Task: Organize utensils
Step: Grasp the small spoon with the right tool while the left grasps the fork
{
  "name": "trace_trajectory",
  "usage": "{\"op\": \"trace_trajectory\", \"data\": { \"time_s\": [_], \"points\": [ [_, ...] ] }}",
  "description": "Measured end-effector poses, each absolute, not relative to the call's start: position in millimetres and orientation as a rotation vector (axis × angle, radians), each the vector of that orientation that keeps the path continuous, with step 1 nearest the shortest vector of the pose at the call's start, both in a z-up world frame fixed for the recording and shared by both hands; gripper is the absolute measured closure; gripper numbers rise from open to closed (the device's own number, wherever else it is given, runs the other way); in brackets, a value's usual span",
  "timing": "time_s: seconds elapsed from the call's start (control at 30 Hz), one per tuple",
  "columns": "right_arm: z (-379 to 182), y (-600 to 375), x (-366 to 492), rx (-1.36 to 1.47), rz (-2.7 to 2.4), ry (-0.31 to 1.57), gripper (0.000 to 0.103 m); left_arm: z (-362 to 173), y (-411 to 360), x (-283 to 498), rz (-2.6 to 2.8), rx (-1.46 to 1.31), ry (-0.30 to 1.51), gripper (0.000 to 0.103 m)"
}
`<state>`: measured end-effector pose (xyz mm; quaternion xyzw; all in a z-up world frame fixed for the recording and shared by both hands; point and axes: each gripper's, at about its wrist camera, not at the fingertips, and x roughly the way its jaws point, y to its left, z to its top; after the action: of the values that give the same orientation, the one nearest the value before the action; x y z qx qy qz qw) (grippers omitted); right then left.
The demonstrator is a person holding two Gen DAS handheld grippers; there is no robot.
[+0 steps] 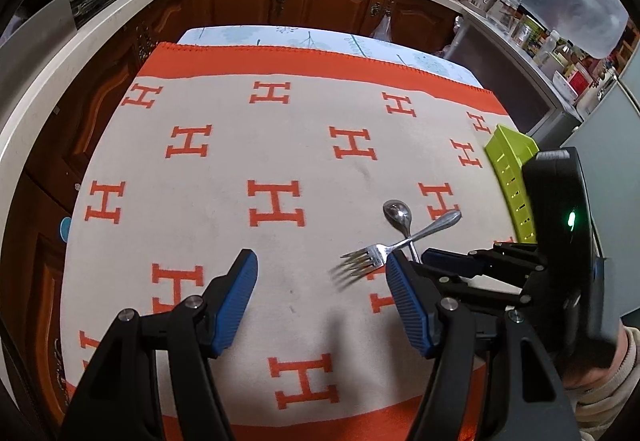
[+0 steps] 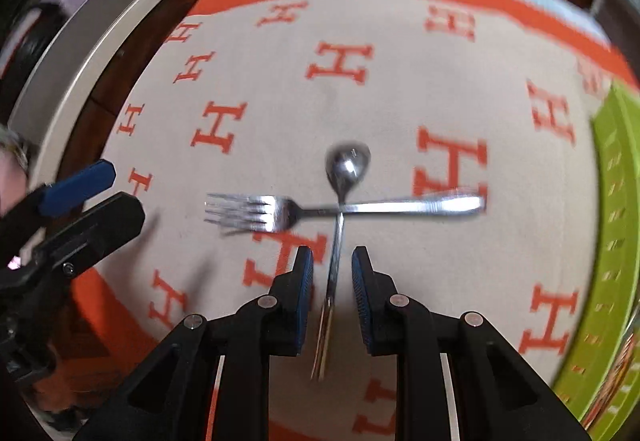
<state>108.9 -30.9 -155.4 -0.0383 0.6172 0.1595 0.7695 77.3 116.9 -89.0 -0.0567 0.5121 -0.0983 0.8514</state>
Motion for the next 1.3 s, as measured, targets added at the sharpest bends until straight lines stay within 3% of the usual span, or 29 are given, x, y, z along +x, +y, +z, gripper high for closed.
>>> {"op": "trace_trajectory", "data": {
  "time_s": [0.07, 0.17, 0.6, 0.7, 0.77, 1.1, 1.2, 1.3],
  "points": [
    [-155.8, -23.0, 106.2, -0.167, 0.320, 1.321, 0.093, -88.2, 118.5, 79.6, -0.214, -0.135, 1.078, 0.038],
    [-156.3, -24.0, 106.9, -0.179, 0.310, 1.318, 0.098, -86.4, 115.8, 85.6, -0.244, -0.146, 1.077, 0.038],
    [-155.4, -101.6, 107.6, 0.124, 0.297, 1.355, 0.099, -129.6, 24.2, 126.8, -0.517, 0.158, 1.205, 0.038],
    [-156.6, -110.5, 105.2, 0.169, 0.306, 1.350, 0.099, -140.9, 4.1, 129.9, -0.557, 0.246, 1.232, 0.047],
    [-157.3, -115.6, 103.5, 0.194, 0.313, 1.346, 0.099, -147.5, -4.9, 128.0, -0.586, 0.285, 1.256, 0.060],
    [-164.7, -130.5, 101.3, 0.321, 0.344, 1.338, 0.099, -156.0, -42.9, 131.8, -0.638, 0.469, 1.244, 0.070],
    [-165.4, -133.6, 100.2, 0.350, 0.338, 1.342, 0.099, -155.0, -56.3, 129.8, -0.669, 0.496, 1.243, 0.095],
    [-165.7, -140.1, 96.7, 0.393, 0.324, 1.342, 0.099, -152.6, -59.2, 131.1, -0.646, 0.458, 1.262, 0.102]
  ]
}}
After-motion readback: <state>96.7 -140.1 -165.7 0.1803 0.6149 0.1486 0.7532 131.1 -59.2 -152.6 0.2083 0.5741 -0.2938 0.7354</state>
